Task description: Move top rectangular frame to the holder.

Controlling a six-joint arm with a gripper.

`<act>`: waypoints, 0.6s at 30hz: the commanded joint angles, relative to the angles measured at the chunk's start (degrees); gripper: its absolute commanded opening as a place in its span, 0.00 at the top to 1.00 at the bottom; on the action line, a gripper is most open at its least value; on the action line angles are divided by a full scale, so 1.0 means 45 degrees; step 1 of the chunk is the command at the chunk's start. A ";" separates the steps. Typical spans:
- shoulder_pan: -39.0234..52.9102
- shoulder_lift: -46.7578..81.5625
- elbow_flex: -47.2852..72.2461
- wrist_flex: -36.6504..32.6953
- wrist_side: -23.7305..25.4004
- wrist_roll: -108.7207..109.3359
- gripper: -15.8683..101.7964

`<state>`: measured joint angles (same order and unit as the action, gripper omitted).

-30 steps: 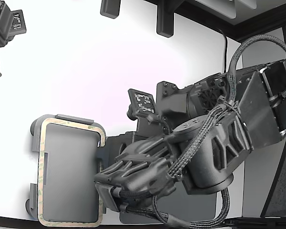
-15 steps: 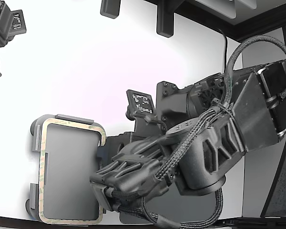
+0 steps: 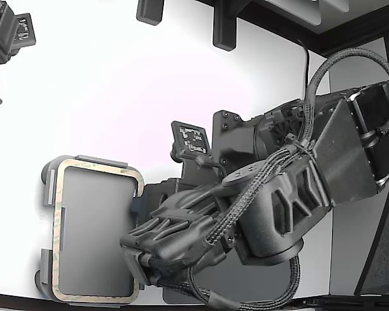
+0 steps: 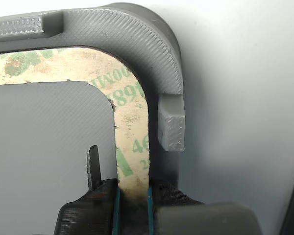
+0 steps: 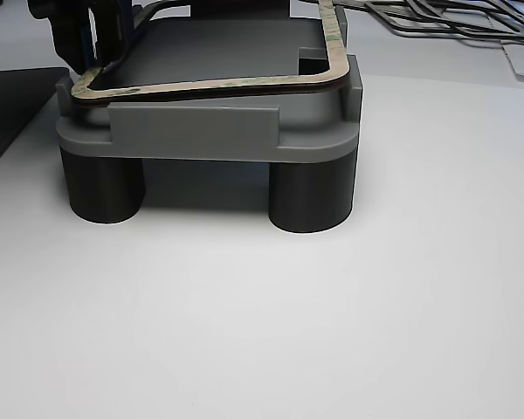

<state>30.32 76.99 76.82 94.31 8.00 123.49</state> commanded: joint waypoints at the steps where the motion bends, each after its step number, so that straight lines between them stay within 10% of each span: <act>1: -0.0215 0.0215 -0.0254 0.0117 0.0020 -0.0020 0.89; 5: -0.0215 0.0156 -0.0313 0.0098 0.0059 -0.0098 0.62; 7: -0.0215 0.0156 -0.0332 0.0098 0.0098 -0.0156 0.10; 18: 0.0078 0.1738 -0.0703 -0.0391 0.2480 -0.4414 0.02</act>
<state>31.03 78.75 73.04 94.04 14.50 113.73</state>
